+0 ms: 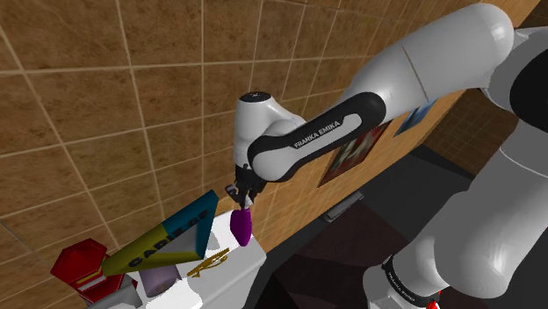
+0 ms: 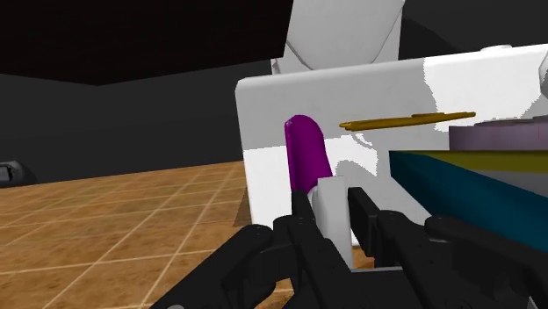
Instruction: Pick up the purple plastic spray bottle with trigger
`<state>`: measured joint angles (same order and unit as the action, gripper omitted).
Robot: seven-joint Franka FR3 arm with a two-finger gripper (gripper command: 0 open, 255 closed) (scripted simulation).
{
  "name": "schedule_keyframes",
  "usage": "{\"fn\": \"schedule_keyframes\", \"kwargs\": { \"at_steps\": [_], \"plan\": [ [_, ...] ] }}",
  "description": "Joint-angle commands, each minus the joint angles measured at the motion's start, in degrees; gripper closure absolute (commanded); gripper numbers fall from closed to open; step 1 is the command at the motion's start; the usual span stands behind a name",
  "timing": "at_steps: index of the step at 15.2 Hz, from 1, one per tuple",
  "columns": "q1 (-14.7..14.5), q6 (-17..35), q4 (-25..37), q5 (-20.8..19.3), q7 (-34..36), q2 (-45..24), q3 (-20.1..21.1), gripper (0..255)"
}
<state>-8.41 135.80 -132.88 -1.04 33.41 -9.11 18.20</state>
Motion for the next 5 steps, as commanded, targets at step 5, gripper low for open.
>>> {"fn": "schedule_keyframes", "kwargs": {
  "at_steps": [5],
  "plan": [
    [0.3,-3.2,0.6,1.2,-1.0,2.7,0.2,255]
  ]
}}
